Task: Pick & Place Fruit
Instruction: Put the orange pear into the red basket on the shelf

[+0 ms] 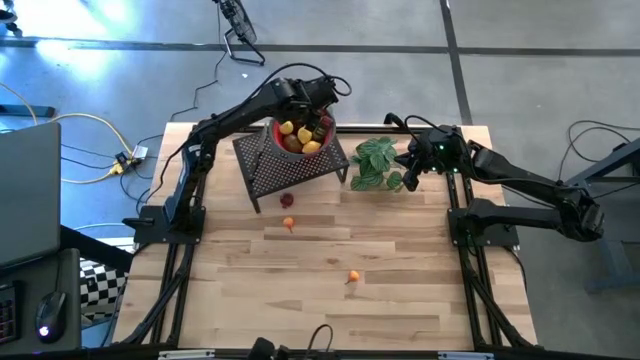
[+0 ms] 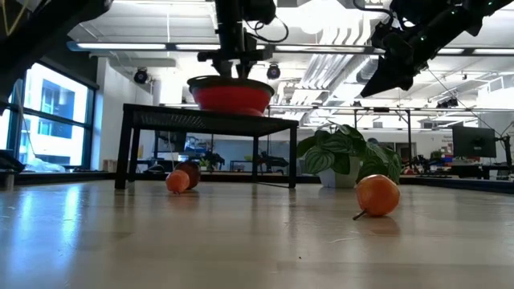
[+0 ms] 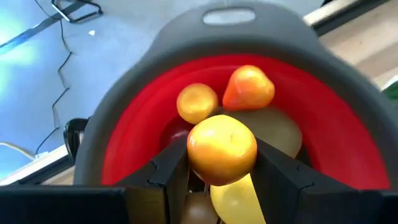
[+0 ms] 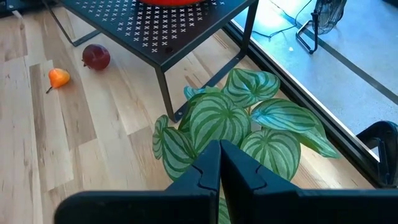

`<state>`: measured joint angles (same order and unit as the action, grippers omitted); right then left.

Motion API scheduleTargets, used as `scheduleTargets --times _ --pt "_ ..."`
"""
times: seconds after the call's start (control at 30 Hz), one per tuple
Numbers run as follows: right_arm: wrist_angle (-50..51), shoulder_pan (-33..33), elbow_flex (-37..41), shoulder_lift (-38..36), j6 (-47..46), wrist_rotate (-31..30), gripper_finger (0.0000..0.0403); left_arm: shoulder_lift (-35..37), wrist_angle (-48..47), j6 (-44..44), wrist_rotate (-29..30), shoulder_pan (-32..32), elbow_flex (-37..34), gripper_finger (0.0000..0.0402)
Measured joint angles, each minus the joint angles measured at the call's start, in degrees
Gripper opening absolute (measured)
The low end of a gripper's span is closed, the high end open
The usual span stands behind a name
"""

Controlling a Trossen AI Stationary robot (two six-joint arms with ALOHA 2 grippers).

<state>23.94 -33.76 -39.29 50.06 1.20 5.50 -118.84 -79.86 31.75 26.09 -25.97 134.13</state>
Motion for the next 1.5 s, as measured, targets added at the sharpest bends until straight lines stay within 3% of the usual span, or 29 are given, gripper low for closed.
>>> scheduleTargets --times 1.2,1.5 --pt "-0.42 0.0 0.0 -0.02 0.12 0.0 0.0002 -0.79 -2.58 1.58 4.28 -1.41 0.06 0.0148" --pt "-0.42 0.0 0.0 -0.02 0.12 0.0 0.0002 -0.79 -2.55 1.89 4.26 -1.41 0.06 0.0194"
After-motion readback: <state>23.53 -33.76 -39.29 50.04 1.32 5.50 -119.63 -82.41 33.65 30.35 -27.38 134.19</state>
